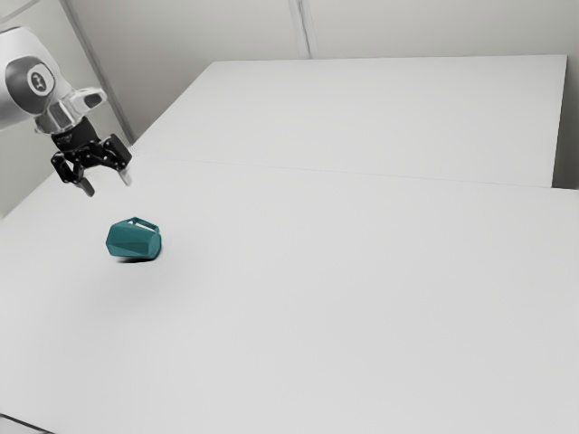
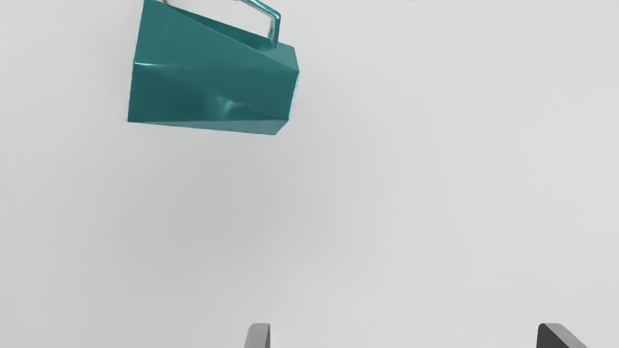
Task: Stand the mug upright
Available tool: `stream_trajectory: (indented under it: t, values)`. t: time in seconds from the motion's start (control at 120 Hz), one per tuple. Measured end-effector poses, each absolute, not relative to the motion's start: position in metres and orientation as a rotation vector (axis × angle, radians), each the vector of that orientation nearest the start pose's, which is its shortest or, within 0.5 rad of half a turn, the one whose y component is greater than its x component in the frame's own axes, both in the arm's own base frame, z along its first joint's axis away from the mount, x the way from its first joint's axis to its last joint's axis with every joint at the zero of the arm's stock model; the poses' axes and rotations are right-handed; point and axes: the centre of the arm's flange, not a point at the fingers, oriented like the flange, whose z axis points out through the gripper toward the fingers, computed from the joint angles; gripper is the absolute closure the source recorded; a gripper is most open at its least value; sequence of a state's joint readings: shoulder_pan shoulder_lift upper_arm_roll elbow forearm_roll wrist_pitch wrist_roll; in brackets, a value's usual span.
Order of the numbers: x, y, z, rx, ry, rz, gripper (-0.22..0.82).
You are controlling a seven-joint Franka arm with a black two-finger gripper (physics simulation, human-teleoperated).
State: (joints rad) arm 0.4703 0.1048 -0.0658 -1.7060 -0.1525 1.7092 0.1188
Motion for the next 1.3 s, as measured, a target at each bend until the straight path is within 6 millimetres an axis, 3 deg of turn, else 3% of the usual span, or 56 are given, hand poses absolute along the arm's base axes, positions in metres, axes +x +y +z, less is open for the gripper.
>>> stream_trajectory:
  t: [0.083,0.458,0.658,0.933,1.142,1.3]
  values:
    - [0.535,0.251,0.501,-3.323,-0.519,0.084,0.0]
    - [0.534,0.343,0.427,-3.534,-0.144,-0.045,0.0]
    - [0.544,0.386,0.394,-3.592,0.036,-0.172,0.0]
    - [0.555,0.421,0.355,-3.671,0.154,-0.422,0.0]
    - [0.557,0.434,0.327,-3.717,0.17,-0.576,0.0]
    - [0.553,0.442,0.316,-3.737,0.162,-0.672,0.0]
